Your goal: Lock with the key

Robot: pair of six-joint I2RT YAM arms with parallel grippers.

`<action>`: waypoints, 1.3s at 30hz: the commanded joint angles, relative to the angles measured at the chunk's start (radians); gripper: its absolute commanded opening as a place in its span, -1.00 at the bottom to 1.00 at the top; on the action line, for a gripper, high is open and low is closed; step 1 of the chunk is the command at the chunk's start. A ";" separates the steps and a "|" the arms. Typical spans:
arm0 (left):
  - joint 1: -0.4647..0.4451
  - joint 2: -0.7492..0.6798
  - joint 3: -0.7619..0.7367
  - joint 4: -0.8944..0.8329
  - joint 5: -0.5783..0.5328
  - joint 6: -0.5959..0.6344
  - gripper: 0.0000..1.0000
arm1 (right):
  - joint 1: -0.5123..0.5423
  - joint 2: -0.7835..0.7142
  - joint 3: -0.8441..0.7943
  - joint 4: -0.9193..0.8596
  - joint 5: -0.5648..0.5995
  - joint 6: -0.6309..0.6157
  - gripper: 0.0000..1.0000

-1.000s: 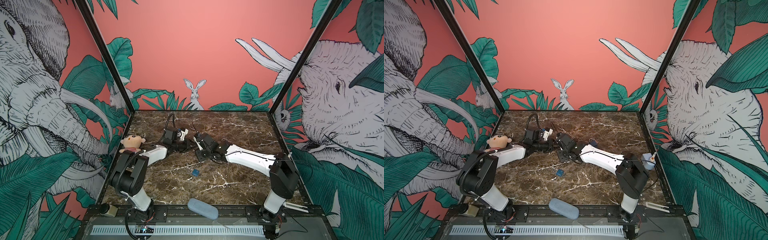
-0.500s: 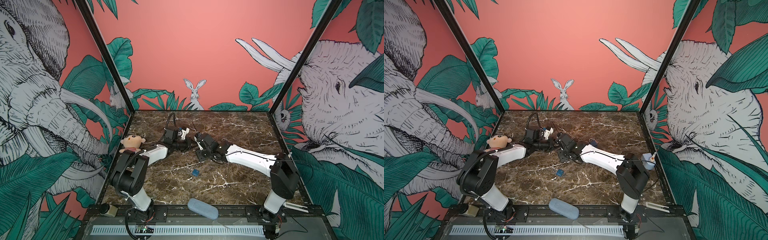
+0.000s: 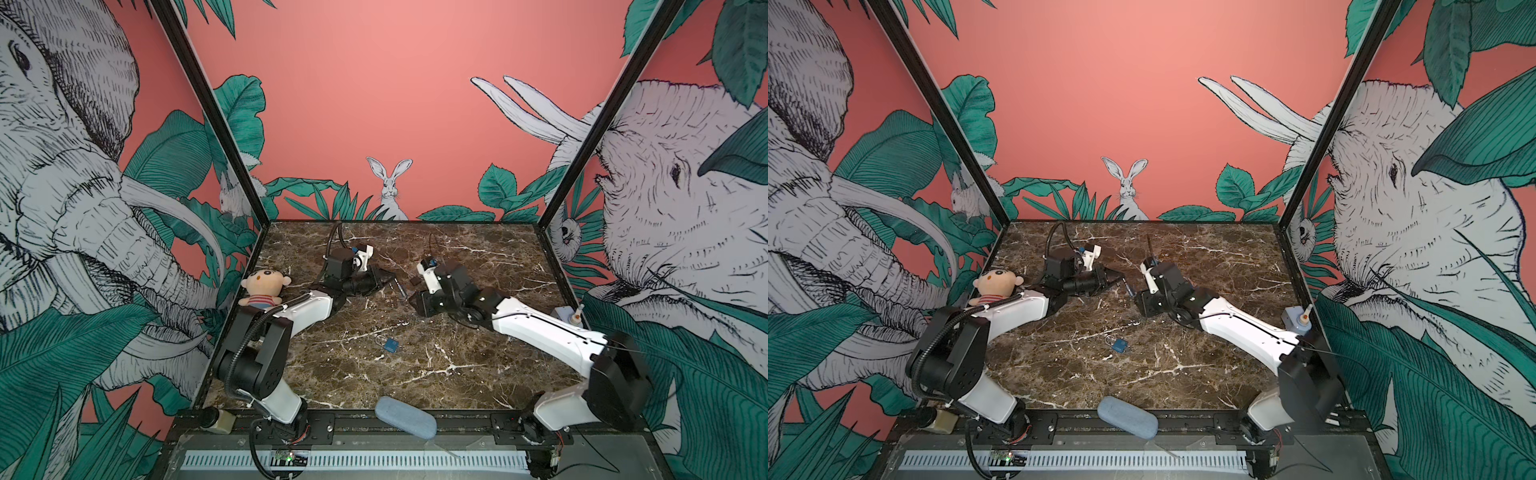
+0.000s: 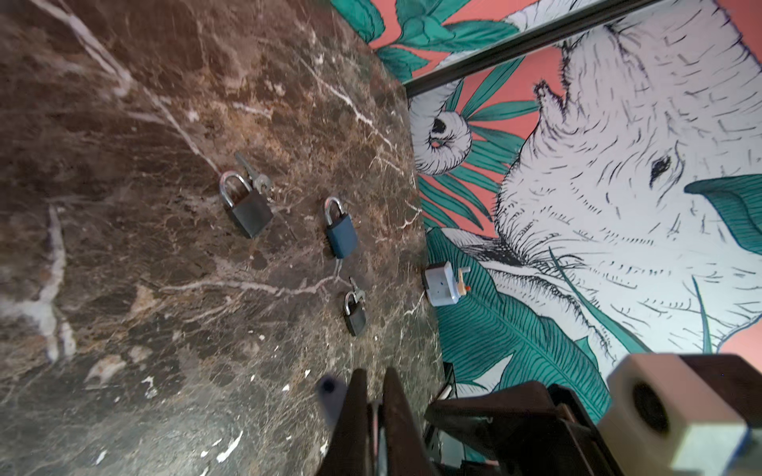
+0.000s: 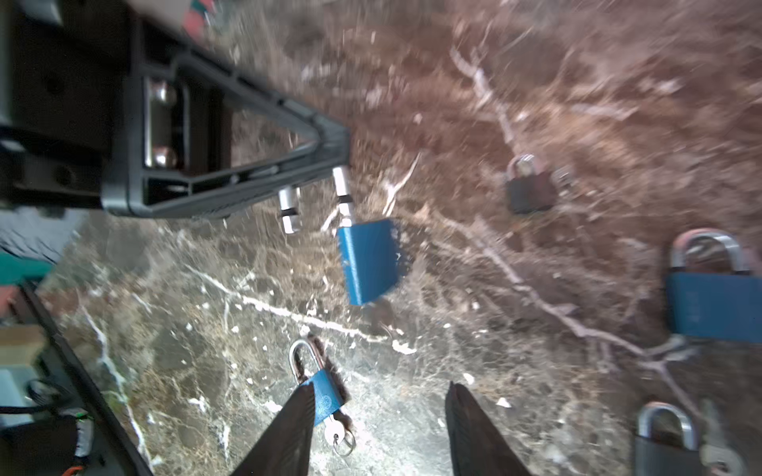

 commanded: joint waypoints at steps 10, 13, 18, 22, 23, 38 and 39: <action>-0.048 -0.117 0.099 0.085 -0.128 -0.199 -1.00 | -0.098 -0.140 -0.148 0.357 -0.180 -0.138 -0.02; -0.062 -0.122 0.123 0.076 -0.137 -0.219 -1.00 | -0.100 -0.117 -0.148 0.410 -0.209 -0.138 -0.02; -0.079 -0.130 0.152 0.071 -0.138 -0.233 -1.00 | -0.101 -0.059 -0.106 0.427 -0.230 -0.154 -0.04; -0.085 -0.140 0.162 0.062 -0.141 -0.237 -1.00 | -0.103 -0.026 -0.065 0.424 -0.231 -0.167 -0.13; -0.087 -0.145 0.163 0.060 -0.141 -0.238 -1.00 | -0.104 -0.020 -0.056 0.424 -0.230 -0.168 -0.16; -0.093 -0.145 0.182 0.053 -0.140 -0.241 -1.00 | -0.133 0.043 0.007 0.452 -0.212 -0.179 -0.35; -0.094 -0.144 0.182 0.053 -0.139 -0.242 -1.00 | -0.135 0.044 0.007 0.456 -0.215 -0.176 -0.36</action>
